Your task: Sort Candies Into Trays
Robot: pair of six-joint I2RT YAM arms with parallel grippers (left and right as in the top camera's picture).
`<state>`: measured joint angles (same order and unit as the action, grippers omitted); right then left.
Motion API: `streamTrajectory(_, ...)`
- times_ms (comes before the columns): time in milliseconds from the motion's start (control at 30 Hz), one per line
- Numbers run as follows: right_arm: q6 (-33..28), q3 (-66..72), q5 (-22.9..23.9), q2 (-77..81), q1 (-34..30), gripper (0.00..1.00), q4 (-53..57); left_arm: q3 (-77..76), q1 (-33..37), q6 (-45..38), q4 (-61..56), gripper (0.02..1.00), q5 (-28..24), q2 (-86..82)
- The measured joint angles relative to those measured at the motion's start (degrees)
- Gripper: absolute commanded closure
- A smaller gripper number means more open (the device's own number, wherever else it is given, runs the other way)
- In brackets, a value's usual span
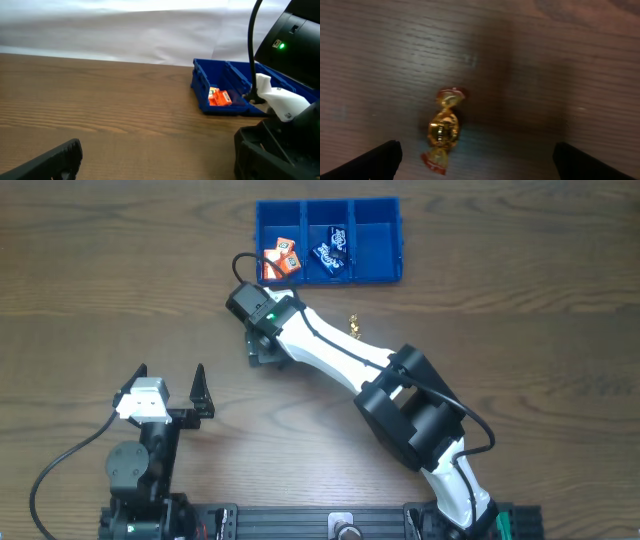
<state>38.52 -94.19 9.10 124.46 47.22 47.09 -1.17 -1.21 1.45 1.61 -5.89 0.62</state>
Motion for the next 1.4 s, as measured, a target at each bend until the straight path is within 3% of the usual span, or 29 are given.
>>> streamTrajectory(633,6.69,0.00,-0.68,2.60,0.50,0.018,-3.76,0.00,0.00,0.00,0.00,0.023,0.00,0.00)
streamTrajectory(767,8.63,0.00,-0.17,2.60,0.50,0.112,-3.74,0.00,0.00,0.00,0.00,0.020,0.00,0.00)
streamTrajectory(1100,10.54,0.00,1.03,2.60,1.05,0.562,-3.72,0.00,0.00,0.00,0.00,0.020,0.00,0.00)
streamTrajectory(1333,10.54,0.00,1.42,2.60,1.88,0.766,-3.69,0.00,0.00,0.00,0.00,0.020,0.00,0.00)
streamTrajectory(1400,10.29,0.00,1.42,2.60,1.92,0.776,-3.69,0.00,0.00,0.00,0.00,0.020,0.00,0.00)
